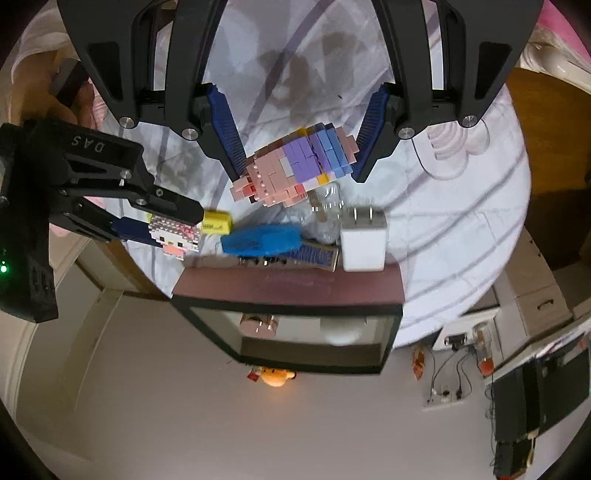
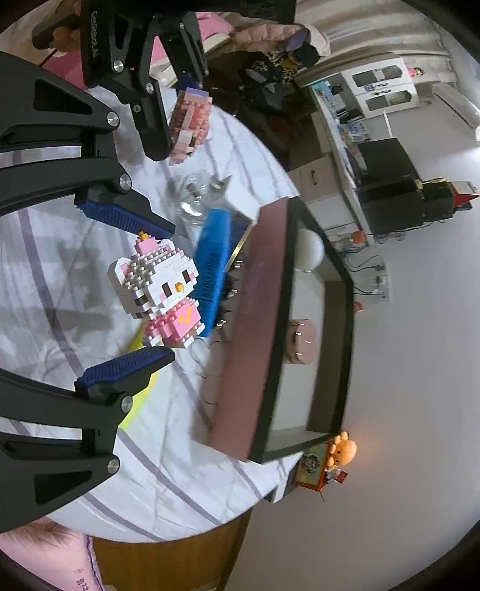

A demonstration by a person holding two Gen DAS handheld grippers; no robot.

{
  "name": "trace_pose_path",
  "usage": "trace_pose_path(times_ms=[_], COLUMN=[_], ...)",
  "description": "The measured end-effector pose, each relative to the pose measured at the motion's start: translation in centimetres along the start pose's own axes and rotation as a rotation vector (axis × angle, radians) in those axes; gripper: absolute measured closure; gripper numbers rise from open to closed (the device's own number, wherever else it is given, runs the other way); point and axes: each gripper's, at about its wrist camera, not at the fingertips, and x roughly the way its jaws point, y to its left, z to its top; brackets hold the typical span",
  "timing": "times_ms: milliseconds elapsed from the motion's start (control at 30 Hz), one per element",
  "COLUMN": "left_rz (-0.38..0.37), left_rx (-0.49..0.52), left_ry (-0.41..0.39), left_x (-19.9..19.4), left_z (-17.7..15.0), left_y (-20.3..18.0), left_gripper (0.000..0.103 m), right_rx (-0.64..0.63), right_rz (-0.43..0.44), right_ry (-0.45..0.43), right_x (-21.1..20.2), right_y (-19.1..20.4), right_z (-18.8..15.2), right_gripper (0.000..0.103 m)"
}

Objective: Organize rigid objects
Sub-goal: 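Carry the block donut and block figure into the pink box and release both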

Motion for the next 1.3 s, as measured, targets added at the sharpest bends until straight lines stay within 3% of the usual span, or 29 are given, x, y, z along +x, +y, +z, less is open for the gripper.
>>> trace_pose_path(times_ms=[200,467,700,867,1100,1300], left_rz=[0.024,0.011,-0.023,-0.01,0.016,0.026], left_rx=[0.021,0.049,0.069,0.072,0.106,0.104], left_ry=[-0.051,-0.104,-0.05,0.015,0.066,0.091], left_x=[-0.9,0.1,5.0,8.9,12.0,12.9], left_z=[2.8,9.0,14.1,15.1,15.0,15.1], left_y=[-0.4,-0.7,-0.7,-1.0,-1.4,-1.0], left_gripper=[0.043,0.043,0.043,0.043,0.043,0.041], right_rx=[-0.009,-0.017,-0.005,-0.036,-0.043,-0.026], right_rz=[-0.024,-0.059,-0.133,-0.218,-0.212,-0.185], right_ry=[-0.039,-0.068,-0.041,0.015,0.078,0.079], right_x=[-0.6,0.1,3.3,6.4,8.6,8.7], right_y=[-0.8,-2.5,-5.8,-7.2,-8.4,-8.7], right_z=[2.3,6.0,9.1,10.1,9.9,9.9], right_gripper=[0.041,0.041,0.041,0.041,0.041,0.041])
